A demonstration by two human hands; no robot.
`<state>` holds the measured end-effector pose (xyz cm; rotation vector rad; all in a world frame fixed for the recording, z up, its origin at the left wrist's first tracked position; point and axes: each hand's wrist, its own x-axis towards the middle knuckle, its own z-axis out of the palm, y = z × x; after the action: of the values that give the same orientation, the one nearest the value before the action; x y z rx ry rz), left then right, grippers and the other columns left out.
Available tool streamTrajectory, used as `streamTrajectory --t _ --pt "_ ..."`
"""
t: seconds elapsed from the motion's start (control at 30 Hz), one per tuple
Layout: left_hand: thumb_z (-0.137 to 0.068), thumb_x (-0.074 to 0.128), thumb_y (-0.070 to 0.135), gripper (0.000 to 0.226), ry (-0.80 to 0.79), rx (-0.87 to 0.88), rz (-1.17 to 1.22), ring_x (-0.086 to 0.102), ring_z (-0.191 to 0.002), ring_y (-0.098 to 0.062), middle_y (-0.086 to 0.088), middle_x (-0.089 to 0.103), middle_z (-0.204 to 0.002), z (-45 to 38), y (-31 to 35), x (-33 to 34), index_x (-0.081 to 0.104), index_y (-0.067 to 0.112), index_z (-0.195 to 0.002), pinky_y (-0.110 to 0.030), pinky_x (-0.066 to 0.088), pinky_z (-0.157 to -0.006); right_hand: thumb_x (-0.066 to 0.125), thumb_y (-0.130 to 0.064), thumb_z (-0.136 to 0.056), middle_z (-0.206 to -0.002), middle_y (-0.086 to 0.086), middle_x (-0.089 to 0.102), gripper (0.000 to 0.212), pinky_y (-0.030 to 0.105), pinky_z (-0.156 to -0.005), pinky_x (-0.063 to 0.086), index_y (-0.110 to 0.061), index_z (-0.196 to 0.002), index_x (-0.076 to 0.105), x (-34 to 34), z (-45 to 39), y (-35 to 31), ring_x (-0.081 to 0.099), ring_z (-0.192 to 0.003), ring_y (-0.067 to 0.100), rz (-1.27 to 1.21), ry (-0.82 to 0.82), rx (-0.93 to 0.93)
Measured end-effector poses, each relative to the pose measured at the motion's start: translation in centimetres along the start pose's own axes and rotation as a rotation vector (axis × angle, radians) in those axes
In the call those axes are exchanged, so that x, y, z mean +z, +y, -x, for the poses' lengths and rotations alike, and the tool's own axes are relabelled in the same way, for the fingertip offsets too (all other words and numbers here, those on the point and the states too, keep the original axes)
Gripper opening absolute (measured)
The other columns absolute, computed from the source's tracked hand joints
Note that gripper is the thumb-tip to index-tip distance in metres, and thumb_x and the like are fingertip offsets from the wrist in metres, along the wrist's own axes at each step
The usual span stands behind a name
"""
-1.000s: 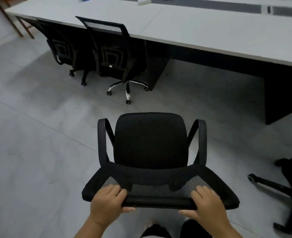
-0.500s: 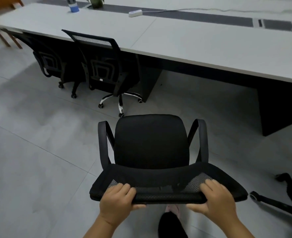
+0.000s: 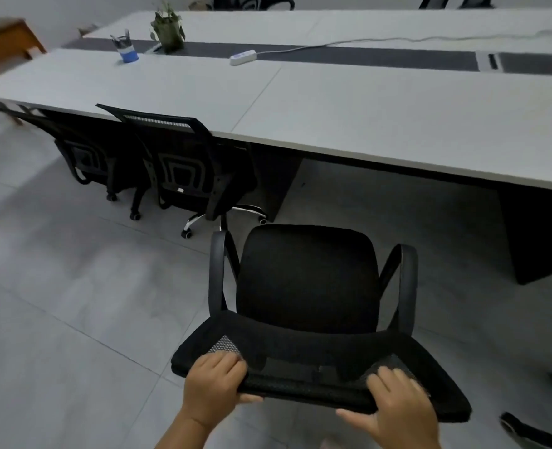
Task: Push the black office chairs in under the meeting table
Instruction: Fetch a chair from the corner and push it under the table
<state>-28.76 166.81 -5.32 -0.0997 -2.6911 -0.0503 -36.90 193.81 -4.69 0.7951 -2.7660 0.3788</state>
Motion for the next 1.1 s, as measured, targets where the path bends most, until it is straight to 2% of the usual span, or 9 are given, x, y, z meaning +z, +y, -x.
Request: streamTrajectory --t 0.13,0.23,0.3,0.4,0.53,0.67,0.73,1.0,1.1 --pt "-0.083 0.020 0.070 0.059 -0.035 0.016 0.047 0.056 -0.067 -0.011 0.004 0.068 -0.063 -4.4 -2.0 2.1 0.050 0.021 -0.071 -0.022 0.036 -0.063 0.022 -0.072 -0.079 -0.048 -0.002 0.048 0.071 0.017 -0.041 0.039 -0.017 -0.045 0.051 1.0 -3.6 0.9 0.051 -0.043 0.015 0.006 0.008 0.014" --pt "-0.082 0.020 0.071 0.074 -0.046 0.048 0.067 0.068 -0.061 -0.013 0.004 0.071 -0.065 -8.0 -3.7 3.8 0.064 0.017 -0.059 -0.021 0.037 -0.066 0.018 -0.072 -0.080 -0.047 -0.003 0.046 0.073 0.016 -0.040 0.037 -0.018 -0.044 0.050 1.8 -6.7 1.4 0.048 -0.042 0.014 0.028 0.021 0.042" --pt "-0.082 0.020 0.072 0.077 -0.019 0.083 0.089 0.067 -0.058 -0.012 0.004 0.070 -0.063 -10.6 -4.9 5.0 0.066 0.016 -0.055 -0.020 0.037 -0.066 0.023 -0.073 -0.078 -0.046 -0.003 0.045 0.070 0.016 -0.039 0.037 -0.017 -0.043 0.049 2.4 -8.8 1.7 0.047 -0.041 0.013 0.040 0.037 0.075" --pt "-0.082 0.019 0.072 0.078 0.029 0.128 0.108 0.064 -0.053 -0.012 0.004 0.068 -0.058 -14.6 -6.7 6.6 0.065 0.016 -0.054 -0.020 0.035 -0.064 0.015 -0.074 -0.079 -0.045 -0.003 0.045 0.076 0.016 -0.040 0.037 -0.016 -0.043 0.049 3.2 -12.1 2.1 0.047 -0.041 0.014 0.058 0.062 0.126" --pt "-0.082 0.022 0.072 0.063 0.072 0.176 0.160 0.055 -0.053 -0.011 0.004 0.062 -0.053 -19.5 -10.1 9.2 0.053 0.019 -0.067 -0.021 0.034 -0.064 0.014 -0.077 -0.077 -0.046 -0.004 0.044 0.078 0.019 -0.038 0.037 -0.016 -0.044 0.049 4.3 -16.7 2.1 0.046 -0.041 0.014 0.092 0.059 0.200" --pt "-0.080 0.023 0.073 0.067 0.055 0.166 0.190 0.044 -0.060 -0.008 0.004 0.057 -0.051 -23.8 -13.6 11.7 0.054 0.017 -0.058 -0.022 0.030 -0.063 0.039 -0.075 -0.060 -0.046 -0.004 0.044 0.062 0.018 -0.039 0.035 -0.015 -0.044 0.049 5.6 -21.6 1.4 0.047 -0.041 0.014 0.111 0.033 0.272" --pt "-0.080 0.023 0.073 0.064 0.047 0.174 0.188 0.036 -0.061 -0.009 0.003 0.053 -0.049 -26.0 -15.4 12.7 0.049 0.018 -0.059 -0.023 0.027 -0.062 0.042 -0.072 -0.055 -0.045 -0.004 0.044 0.059 0.019 -0.038 0.034 -0.015 -0.044 0.049 6.4 -23.9 1.2 0.046 -0.041 0.014 0.126 0.029 0.288" --pt "-0.082 0.019 0.073 0.065 0.038 0.177 0.116 0.032 -0.060 -0.012 0.003 0.049 -0.048 -33.5 -19.3 16.0 0.047 0.018 -0.059 -0.025 0.025 -0.062 0.043 -0.073 -0.054 -0.047 -0.003 0.043 0.060 0.022 -0.040 0.034 -0.014 -0.045 0.048 9.2 -32.2 3.1 0.044 -0.044 0.015 0.168 0.047 0.320" --pt "-0.083 0.016 0.071 0.061 0.036 0.184 0.088 0.044 -0.050 -0.015 0.003 0.050 -0.048 -36.5 -20.4 17.2 0.041 0.018 -0.064 -0.026 0.025 -0.062 0.041 -0.074 -0.055 -0.046 -0.005 0.043 0.060 0.017 -0.041 0.030 -0.015 -0.046 0.047 9.7 -35.7 4.1 0.044 -0.042 0.014 0.158 0.034 0.339"
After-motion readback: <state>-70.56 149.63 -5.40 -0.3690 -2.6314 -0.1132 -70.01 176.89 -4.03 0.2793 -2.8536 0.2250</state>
